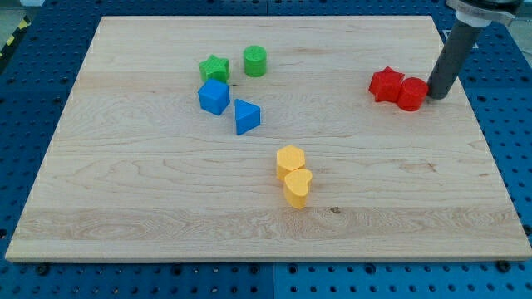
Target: Separate the red star from the red circle
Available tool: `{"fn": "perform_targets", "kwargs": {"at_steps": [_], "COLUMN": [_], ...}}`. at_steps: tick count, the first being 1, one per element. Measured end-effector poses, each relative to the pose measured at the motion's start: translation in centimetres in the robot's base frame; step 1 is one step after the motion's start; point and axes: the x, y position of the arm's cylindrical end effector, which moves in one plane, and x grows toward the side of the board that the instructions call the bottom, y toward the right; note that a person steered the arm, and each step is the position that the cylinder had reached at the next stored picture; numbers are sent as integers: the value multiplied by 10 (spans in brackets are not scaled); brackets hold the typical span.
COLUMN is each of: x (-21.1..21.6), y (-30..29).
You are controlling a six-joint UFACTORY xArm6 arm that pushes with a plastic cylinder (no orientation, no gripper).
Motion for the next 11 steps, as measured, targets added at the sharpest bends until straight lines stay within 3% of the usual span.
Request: {"fn": "perform_targets", "kwargs": {"at_steps": [1,2,3,5,7,11], "x": [20,15,-7,-10,-52,0], "y": [-1,-2,-6,-59,-94,-115]}}
